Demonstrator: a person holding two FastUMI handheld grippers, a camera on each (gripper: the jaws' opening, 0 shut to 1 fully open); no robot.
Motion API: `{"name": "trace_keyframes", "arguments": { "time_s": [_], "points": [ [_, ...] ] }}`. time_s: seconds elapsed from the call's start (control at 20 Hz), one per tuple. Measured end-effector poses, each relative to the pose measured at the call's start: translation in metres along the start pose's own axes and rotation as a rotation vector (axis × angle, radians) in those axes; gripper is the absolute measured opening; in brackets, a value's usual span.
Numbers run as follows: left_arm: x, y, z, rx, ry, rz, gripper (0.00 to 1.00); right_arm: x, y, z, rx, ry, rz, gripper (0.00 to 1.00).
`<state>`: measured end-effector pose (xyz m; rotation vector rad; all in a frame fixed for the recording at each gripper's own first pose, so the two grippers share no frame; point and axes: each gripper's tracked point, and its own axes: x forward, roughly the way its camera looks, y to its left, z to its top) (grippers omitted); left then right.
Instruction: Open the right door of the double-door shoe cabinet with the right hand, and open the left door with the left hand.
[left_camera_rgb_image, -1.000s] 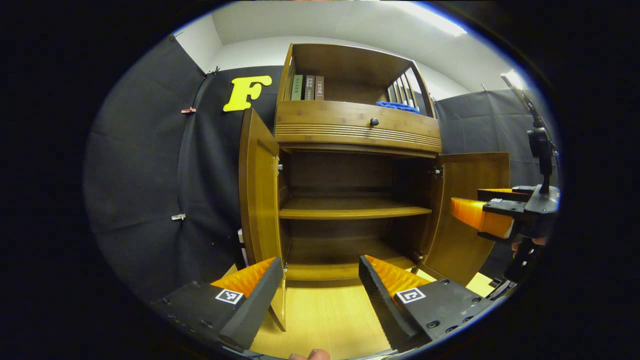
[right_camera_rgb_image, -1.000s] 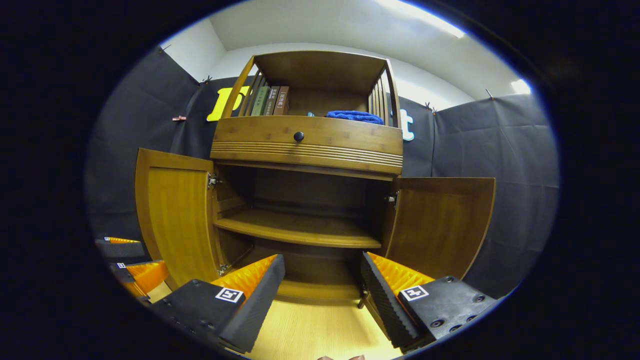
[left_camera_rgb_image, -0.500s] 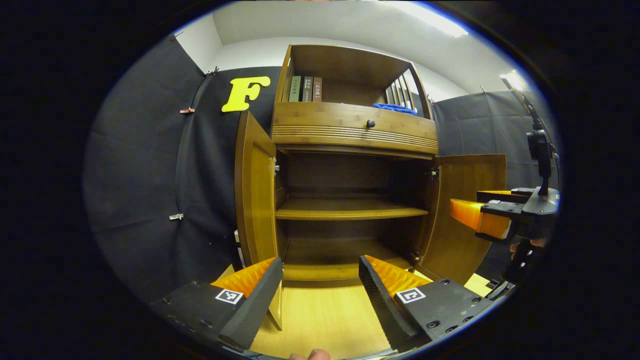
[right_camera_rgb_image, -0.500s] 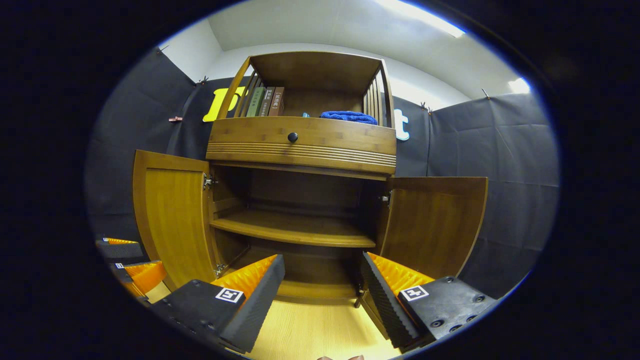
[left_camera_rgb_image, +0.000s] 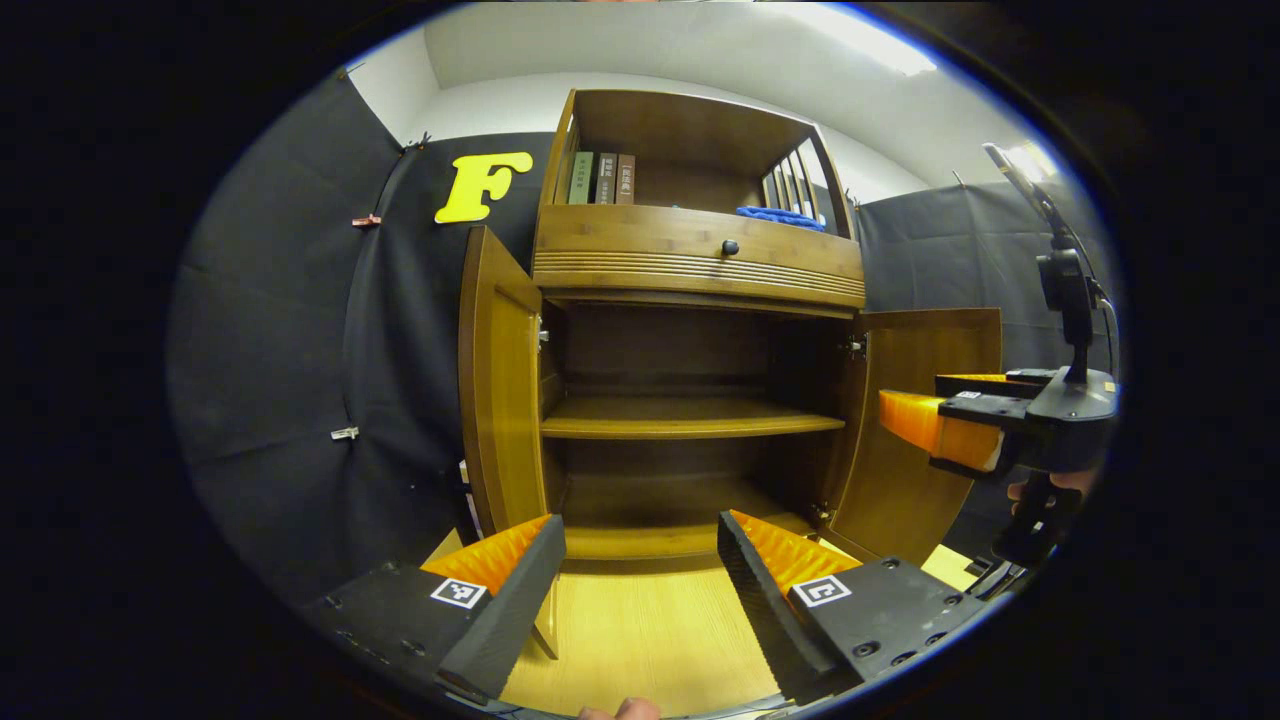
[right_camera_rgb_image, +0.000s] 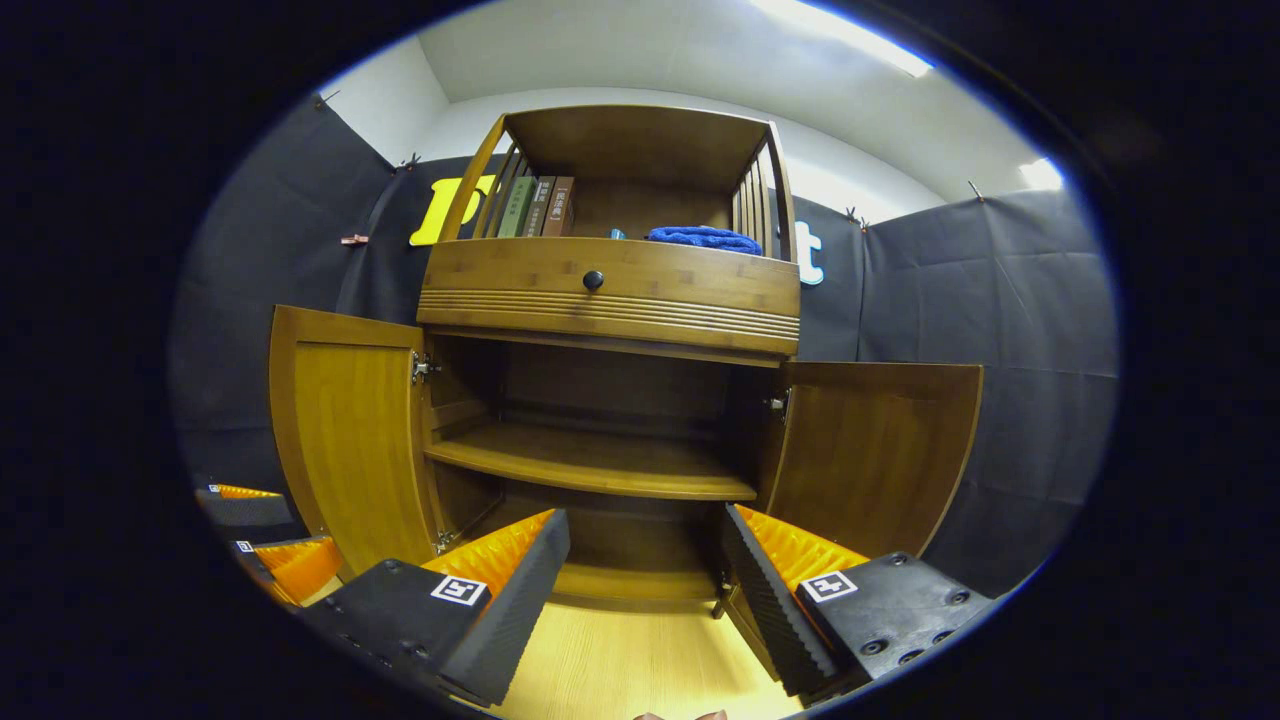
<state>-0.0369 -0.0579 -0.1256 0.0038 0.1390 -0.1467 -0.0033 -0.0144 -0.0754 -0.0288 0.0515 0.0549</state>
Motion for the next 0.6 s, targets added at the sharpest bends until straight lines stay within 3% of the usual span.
{"name": "trace_keyframes", "arguments": {
  "time_s": [0.6],
  "points": [
    [0.0047, -0.0090, 0.0026, -0.011, 0.001, -0.018, 0.95, 0.0068, -0.0049, -0.0013, 0.008, 0.000, -0.015, 0.98]
  ]
}}
